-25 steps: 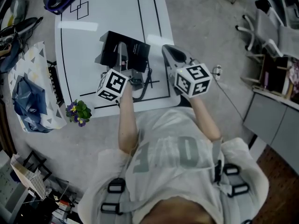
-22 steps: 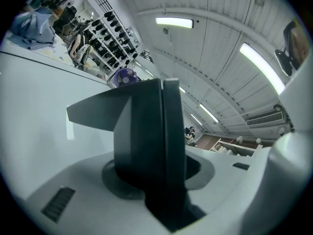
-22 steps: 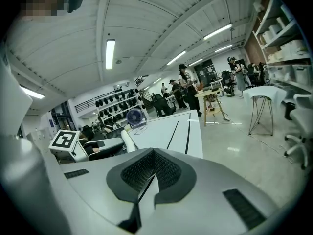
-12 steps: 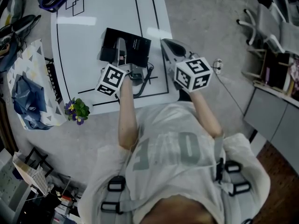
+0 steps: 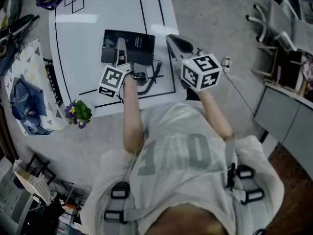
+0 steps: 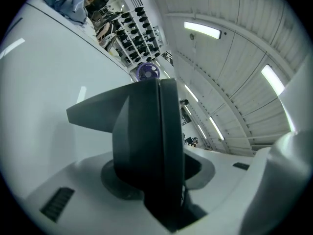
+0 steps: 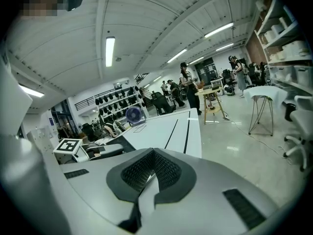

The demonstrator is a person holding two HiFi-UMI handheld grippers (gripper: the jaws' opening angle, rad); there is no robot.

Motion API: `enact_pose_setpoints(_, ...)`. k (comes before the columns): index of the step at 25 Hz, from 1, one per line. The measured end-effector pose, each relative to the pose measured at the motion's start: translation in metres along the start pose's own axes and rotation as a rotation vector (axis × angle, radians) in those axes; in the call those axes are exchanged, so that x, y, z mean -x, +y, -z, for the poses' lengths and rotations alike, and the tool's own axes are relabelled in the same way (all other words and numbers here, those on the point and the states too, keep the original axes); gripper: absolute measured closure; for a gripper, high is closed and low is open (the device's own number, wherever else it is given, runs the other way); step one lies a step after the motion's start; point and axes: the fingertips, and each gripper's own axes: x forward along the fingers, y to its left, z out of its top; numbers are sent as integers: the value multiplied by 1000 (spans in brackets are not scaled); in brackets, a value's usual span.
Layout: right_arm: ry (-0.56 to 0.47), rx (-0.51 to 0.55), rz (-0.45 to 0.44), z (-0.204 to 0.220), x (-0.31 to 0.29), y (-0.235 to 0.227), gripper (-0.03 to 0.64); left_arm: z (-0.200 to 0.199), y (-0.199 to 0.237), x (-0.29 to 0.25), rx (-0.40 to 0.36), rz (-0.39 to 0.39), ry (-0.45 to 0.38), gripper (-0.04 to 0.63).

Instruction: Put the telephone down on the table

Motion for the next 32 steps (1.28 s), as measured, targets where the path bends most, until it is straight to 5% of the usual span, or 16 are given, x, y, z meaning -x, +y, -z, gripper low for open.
enact_pose_setpoints(17, 13, 28, -3, 11, 5, 17, 609, 1, 5, 3, 43, 30, -1, 410)
enact_pose_setpoints(32, -4, 28, 7, 20, 23, 25, 609, -7, 4, 18, 109, 101, -80, 318)
